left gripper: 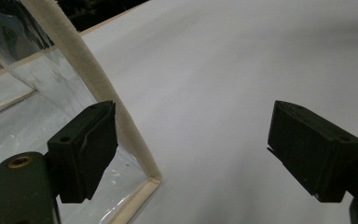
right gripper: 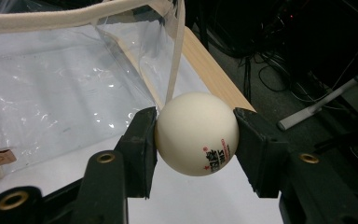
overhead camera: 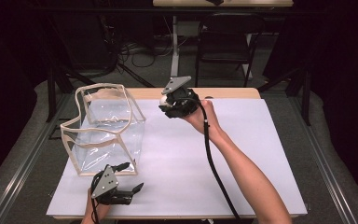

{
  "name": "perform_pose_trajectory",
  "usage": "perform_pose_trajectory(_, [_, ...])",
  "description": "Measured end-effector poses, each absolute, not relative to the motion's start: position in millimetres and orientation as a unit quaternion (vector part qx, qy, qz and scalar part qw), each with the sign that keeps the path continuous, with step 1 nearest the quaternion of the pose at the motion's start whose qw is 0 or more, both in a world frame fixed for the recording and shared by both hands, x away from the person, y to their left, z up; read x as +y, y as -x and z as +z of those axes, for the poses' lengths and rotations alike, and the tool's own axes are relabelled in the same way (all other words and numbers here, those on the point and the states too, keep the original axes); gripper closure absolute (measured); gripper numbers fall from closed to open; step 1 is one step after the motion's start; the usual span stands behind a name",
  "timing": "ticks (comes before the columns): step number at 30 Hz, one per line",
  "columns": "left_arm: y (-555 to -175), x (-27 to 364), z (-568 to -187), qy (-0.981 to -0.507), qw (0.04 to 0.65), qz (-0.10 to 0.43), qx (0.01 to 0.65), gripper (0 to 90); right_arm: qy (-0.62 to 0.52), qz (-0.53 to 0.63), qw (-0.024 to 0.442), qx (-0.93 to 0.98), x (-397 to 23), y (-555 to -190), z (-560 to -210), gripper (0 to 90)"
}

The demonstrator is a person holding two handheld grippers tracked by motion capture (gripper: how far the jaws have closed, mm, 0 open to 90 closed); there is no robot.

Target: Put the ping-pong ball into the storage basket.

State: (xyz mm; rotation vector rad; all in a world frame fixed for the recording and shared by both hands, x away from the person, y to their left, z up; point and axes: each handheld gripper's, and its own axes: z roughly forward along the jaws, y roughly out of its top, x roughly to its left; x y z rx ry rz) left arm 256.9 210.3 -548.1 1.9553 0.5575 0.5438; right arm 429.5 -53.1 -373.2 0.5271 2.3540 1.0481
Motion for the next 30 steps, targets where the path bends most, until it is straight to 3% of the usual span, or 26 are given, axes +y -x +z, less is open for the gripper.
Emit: perform_pose_trajectory(30, [-257,211,-548,-0.806,0.498,0.223,0.228,15.9,-0.179,0.39,0.26,0.865,-33,-431,-356,51.0])
